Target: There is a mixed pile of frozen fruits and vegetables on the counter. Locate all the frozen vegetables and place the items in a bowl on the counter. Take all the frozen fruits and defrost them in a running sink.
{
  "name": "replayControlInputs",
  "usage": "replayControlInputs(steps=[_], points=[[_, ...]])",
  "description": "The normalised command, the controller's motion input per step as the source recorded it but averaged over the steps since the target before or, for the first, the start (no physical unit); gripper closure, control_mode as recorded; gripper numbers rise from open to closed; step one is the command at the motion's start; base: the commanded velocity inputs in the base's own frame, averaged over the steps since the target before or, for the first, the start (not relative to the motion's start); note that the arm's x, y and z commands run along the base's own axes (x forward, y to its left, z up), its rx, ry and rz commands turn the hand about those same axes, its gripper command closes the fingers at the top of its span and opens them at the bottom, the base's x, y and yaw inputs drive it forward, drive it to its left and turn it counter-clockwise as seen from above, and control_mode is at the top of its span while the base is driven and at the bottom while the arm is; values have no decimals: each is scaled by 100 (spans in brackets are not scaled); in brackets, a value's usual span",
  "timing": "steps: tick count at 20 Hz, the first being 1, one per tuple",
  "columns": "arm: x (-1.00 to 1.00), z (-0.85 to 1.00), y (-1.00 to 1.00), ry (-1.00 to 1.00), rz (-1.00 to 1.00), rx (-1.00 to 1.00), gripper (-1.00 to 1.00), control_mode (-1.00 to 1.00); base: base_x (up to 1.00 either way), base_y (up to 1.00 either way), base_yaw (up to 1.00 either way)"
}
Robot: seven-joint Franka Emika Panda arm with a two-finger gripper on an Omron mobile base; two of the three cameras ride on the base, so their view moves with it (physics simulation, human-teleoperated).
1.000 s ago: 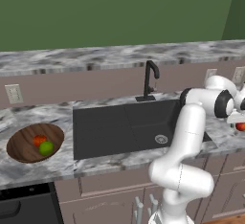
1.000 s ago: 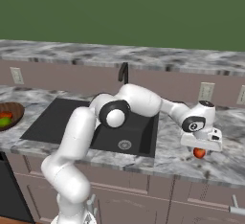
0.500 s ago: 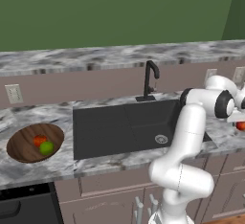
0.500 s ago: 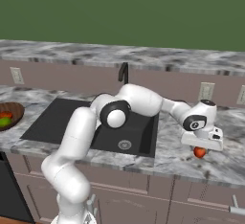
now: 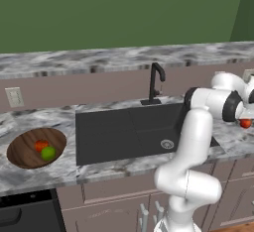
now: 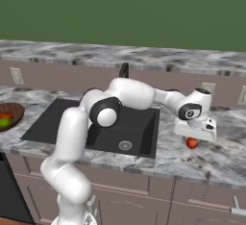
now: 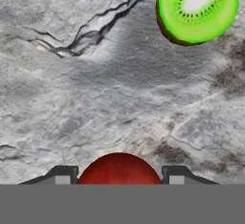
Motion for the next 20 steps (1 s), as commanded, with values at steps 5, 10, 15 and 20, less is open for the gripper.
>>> replayControlInputs(steps=[5, 10, 15, 20], points=[[24, 17, 94, 1, 12, 0, 100, -100, 0, 0, 0], [33, 10, 95, 3, 13, -1, 100, -100, 0, 0, 0], [36, 4, 89, 1, 11, -1, 100, -100, 0, 0, 0], [39, 0, 86, 0, 11, 0, 100, -100, 0, 0, 0]])
